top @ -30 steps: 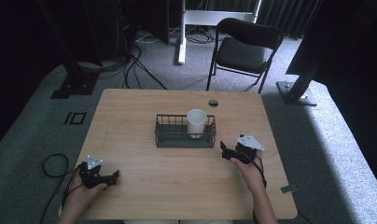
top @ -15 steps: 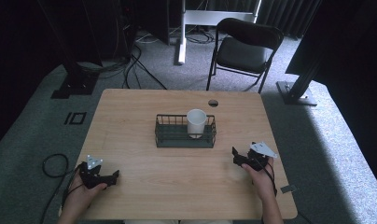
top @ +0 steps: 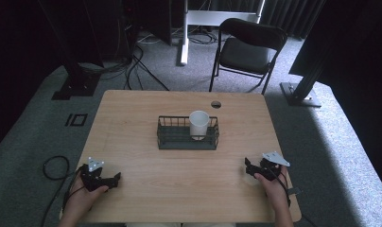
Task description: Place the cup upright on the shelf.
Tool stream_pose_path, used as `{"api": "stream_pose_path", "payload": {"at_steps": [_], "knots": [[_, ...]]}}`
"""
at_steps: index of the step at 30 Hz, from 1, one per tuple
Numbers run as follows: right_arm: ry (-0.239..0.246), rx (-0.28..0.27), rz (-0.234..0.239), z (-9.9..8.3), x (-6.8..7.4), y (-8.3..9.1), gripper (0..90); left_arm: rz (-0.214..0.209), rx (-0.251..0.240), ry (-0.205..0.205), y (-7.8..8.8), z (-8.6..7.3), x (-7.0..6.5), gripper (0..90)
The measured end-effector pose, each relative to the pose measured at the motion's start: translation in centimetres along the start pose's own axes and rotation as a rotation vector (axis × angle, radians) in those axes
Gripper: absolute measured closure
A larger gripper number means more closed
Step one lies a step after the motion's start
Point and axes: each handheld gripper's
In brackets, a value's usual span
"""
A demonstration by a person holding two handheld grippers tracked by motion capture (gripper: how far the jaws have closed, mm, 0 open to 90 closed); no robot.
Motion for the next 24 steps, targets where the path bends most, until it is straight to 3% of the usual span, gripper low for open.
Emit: {"api": "stream_pose_path", "payload": {"at_steps": [8, 15, 19, 24], "knots": [[0.021, 0.063, 0.019, -0.5, -1.0, 0.7, 11.2, 0.000, 0.000, 0.000, 0.0, 0.0, 0.0, 2.2], [0.052, 0.115, 0.094, -0.9, -1.5, 1.3, 11.3, 0.000, 0.000, 0.000, 0.0, 0.0, 0.0, 2.3], [0.128, 0.138, 0.183, -1.2, -1.5, 1.7, 12.7, 0.000, 0.000, 0.000, 0.0, 0.0, 0.0, 2.3], [0.146, 0.204, 0.206, -1.5, -1.5, 1.8, 12.3, 0.000, 0.000, 0.000, 0.0, 0.0, 0.0, 2.2]]}}
Point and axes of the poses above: each handheld gripper's, and its own axes: y roughly backward along the jaws, z roughly out of its top, x roughly to its left, and after that the axes turned 13 degrees about z, right-handed
